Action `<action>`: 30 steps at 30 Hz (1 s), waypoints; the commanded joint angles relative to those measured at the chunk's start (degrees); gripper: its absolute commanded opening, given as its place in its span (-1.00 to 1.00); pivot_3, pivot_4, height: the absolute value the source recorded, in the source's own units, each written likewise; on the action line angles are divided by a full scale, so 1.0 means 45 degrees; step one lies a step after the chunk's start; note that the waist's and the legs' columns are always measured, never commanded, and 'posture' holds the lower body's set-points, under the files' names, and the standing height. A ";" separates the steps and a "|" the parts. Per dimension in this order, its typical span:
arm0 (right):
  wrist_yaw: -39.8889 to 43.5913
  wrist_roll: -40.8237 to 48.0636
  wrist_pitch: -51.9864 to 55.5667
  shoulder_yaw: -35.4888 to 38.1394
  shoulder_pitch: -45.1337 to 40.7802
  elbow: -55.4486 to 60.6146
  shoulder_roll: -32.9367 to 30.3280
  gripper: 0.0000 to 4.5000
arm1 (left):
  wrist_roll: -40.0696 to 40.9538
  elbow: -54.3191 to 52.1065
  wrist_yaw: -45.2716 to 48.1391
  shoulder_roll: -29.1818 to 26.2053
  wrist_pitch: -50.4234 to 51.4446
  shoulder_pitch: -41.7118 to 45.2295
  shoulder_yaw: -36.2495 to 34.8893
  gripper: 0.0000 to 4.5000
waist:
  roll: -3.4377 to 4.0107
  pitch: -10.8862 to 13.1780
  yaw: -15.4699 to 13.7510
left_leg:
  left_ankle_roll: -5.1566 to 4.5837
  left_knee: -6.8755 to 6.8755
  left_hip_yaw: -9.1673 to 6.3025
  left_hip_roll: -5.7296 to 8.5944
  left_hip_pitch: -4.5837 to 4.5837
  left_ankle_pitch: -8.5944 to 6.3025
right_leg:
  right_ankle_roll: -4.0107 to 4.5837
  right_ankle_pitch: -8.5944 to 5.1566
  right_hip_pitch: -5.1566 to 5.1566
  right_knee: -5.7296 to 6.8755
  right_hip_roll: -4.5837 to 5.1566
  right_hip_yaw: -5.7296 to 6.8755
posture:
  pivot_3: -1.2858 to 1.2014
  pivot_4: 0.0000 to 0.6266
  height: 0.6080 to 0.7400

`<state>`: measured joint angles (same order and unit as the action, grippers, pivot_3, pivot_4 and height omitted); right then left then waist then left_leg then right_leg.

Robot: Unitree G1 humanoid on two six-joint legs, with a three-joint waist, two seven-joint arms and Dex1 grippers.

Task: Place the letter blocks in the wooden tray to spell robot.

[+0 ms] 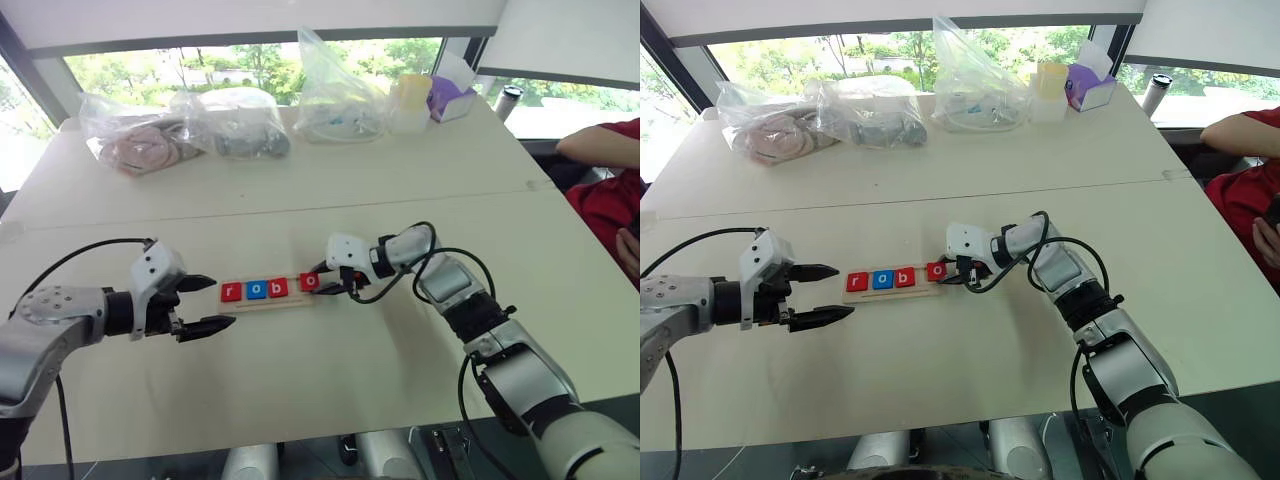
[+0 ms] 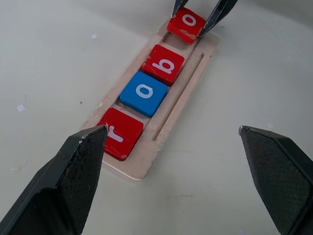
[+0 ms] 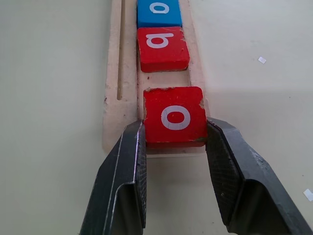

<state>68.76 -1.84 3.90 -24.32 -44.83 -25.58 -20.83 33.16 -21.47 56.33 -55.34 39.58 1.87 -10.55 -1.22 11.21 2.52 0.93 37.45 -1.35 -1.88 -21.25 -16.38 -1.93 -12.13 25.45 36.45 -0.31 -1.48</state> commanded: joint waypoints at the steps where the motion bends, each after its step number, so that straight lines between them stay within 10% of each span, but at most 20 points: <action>1: -0.0108 -0.0113 -0.0163 -0.0080 -0.0288 -0.0040 0.0455 -0.49 | 0.0113 -0.0308 -0.0185 0.0168 -0.0057 0.0102 -0.0314 1.00 | 0.0000 -0.0001 0.0008 | 0.0000 0.0000 0.0001 0.0000 0.0000 0.0000 | -0.0002 0.0001 0.0000 0.0000 0.0000 -0.0001 | 0.03 -0.52 1.00; 20: -0.0689 -0.0607 0.0640 -0.0163 -0.0564 0.0089 0.1327 -0.49 | -0.0202 -0.0170 -0.0534 0.0467 -0.0234 0.0330 0.0106 1.00 | 0.0000 -0.0001 -0.0001 | 0.0000 0.0000 -0.0004 0.0000 -0.0003 0.0000 | -0.0013 0.0009 0.0000 0.0001 0.0002 0.0002 | 0.03 -0.52 1.00; 26: -0.0592 -0.0311 0.1222 0.0008 -0.0495 0.0552 0.1364 0.85 | -0.0522 0.0133 -0.0468 0.0564 -0.0521 0.0441 0.0345 1.00 | 0.0001 -0.0001 0.0002 | 0.0000 0.0001 -0.0004 0.0000 -0.0002 0.0000 | -0.0013 0.0009 0.0000 0.0001 0.0002 0.0002 | 0.03 -0.52 1.00; 30: -0.0803 0.0274 0.1795 0.0630 -0.0823 0.0647 0.1625 0.98 | -0.0634 0.0322 -0.0460 0.0655 -0.0622 0.0644 0.0473 1.00 | 0.0000 -0.0001 -0.0003 | 0.0000 0.0001 -0.0004 0.0000 -0.0004 0.0000 | -0.0014 0.0010 0.0000 0.0001 0.0002 0.0002 | 0.03 -0.52 1.00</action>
<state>65.62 -2.74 11.18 -23.85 -46.27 -24.97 -14.22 30.56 -19.82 54.07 -52.35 37.89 3.91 -8.08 -1.21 11.21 2.50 0.93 37.46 -1.37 -1.88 -21.28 -16.38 -2.00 -12.08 25.45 36.45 -0.30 -1.47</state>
